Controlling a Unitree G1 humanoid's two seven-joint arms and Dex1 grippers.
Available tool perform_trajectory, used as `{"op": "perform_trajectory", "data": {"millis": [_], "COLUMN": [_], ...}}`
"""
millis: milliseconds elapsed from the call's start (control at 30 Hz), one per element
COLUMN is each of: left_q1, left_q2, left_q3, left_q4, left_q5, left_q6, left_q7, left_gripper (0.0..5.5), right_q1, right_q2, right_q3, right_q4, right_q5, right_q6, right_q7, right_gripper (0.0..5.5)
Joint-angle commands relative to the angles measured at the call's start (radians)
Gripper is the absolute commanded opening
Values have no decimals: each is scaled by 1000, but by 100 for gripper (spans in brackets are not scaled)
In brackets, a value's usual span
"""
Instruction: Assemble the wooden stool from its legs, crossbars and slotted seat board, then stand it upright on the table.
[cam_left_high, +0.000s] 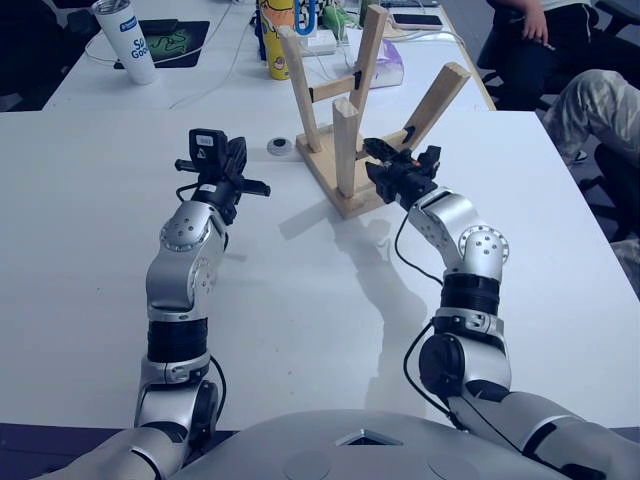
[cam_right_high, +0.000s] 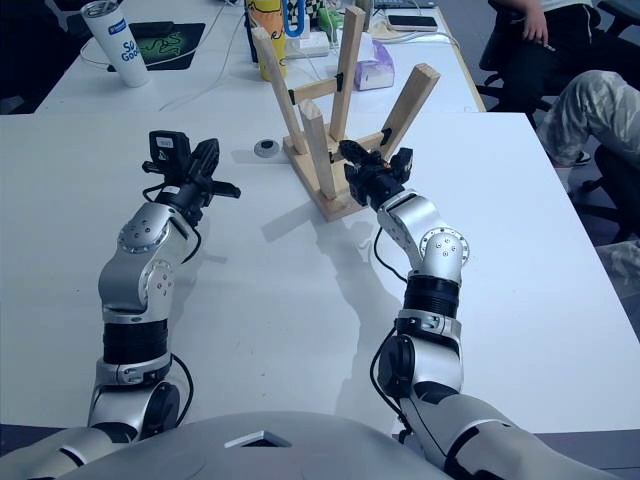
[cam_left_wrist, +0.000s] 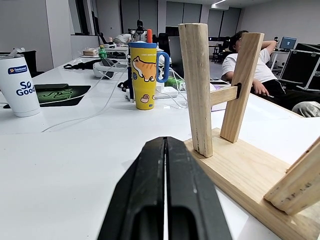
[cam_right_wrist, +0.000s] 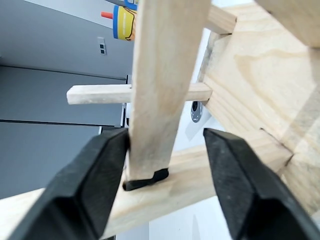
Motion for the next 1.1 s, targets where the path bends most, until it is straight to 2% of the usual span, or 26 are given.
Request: {"op": "perform_trajectory", "data": {"millis": [33, 200, 367, 567, 867, 967, 1100], "left_q1": [-26, -24, -20, -15, -13, -34, -94], "left_q2": [-2, -9, -11, -6, 1, 21, 66], "left_q3": [-8, -7, -3, 10, 32, 79, 211], "left_q4": [1, 2, 1, -4, -21, -45, -108], "left_q5": [7, 12, 16, 18, 20, 10, -53], "left_q6": [2, -5, -7, -10, -11, -17, 7], "left_q7": [4, 11, 12, 13, 26, 35, 54], "left_gripper": [0, 0, 0, 0, 0, 0, 0], "right_q1": [-48, -78, -67, -27, 84, 127, 143], "right_q2": [15, 43, 30, -42, -268, -359, -432], "right_q3": [-7, -4, -11, -33, -24, -20, -7], "right_q4": [37, 68, 67, 41, -31, -26, -13], "right_q5": [-12, -15, -15, 3, 164, 213, 205], "right_q6": [-5, 1, 26, 109, 478, 604, 677], "right_q7": [9, 23, 31, 53, 269, 366, 446], "right_gripper": [297, 210, 146, 144, 143, 143, 143]}}
